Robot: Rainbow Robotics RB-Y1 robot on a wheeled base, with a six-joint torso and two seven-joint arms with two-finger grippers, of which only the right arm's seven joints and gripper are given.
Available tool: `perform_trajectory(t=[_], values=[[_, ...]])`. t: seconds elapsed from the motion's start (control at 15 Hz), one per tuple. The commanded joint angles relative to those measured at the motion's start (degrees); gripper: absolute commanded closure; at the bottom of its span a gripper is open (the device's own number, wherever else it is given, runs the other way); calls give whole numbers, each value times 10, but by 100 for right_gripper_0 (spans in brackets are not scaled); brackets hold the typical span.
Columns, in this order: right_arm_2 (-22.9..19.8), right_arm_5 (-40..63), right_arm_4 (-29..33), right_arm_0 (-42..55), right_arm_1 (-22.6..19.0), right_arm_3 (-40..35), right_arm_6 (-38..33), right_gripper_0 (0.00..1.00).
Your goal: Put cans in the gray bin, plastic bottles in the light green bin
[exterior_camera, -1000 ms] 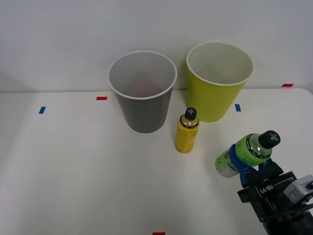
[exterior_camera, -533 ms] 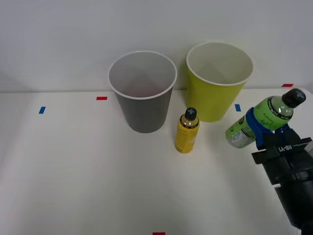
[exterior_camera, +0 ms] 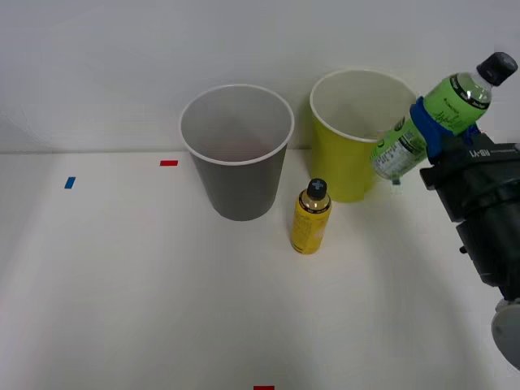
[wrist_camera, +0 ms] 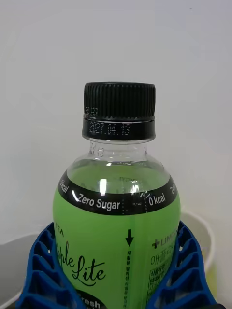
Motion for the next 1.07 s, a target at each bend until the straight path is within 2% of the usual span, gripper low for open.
perform_trajectory(t=[0.07, 0.2, 0.4, 0.67, 0.93, 1.07], values=[[-23, 28, -11, -36, 25, 0, -13, 100], [-31, 51, -15, -58, 34, 0, -19, 100], [-74, 162, -18, -122, 81, 8, -22, 100], [-79, 163, -9, -217, 119, 114, -11, 100], [-81, 163, 80, -258, 123, 164, -12, 100], [-81, 163, 87, -278, 123, 193, -9, 100]])
